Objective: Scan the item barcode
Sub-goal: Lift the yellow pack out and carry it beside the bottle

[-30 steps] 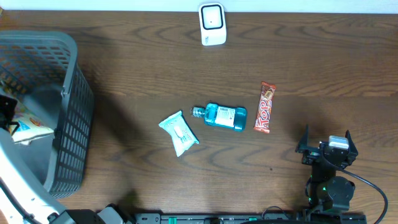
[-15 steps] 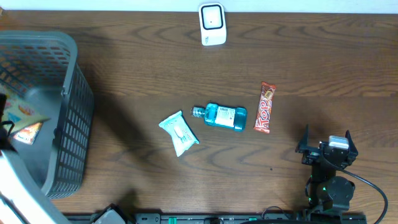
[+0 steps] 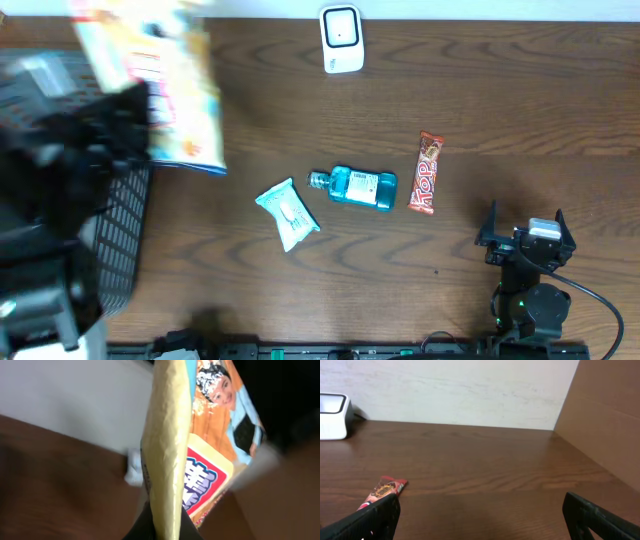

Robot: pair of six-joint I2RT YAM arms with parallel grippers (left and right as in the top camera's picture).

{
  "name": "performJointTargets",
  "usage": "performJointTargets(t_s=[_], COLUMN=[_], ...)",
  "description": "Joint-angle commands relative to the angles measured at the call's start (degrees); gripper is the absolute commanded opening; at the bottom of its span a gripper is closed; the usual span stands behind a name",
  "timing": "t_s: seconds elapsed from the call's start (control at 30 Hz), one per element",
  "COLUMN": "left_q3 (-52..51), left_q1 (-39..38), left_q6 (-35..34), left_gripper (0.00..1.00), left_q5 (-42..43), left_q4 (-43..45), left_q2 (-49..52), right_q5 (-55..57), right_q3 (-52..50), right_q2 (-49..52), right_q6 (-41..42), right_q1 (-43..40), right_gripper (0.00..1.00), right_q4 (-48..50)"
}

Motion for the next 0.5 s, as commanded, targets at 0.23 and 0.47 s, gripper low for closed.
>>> performJointTargets(t_s=[0.23,0.47], left_q3=[-5.29,-5.29], left_q1=[-31.89,-40.19], left_q6=[8.81,13.99], left_gripper=[0.07,0.07], left_q5=[-3.34,-3.32], left_q4=[0.9,-5.7], left_q2=[19.04,32.35], right_q5=[0.33,0.33], right_q3=[-0.04,-0.04], right_q2=[-0.09,-0.09], right_q6=[-0.59,-0.59], right_q1=[0.24,0.24], right_gripper=[0.99,0.99], right_q4=[-0.22,-0.22])
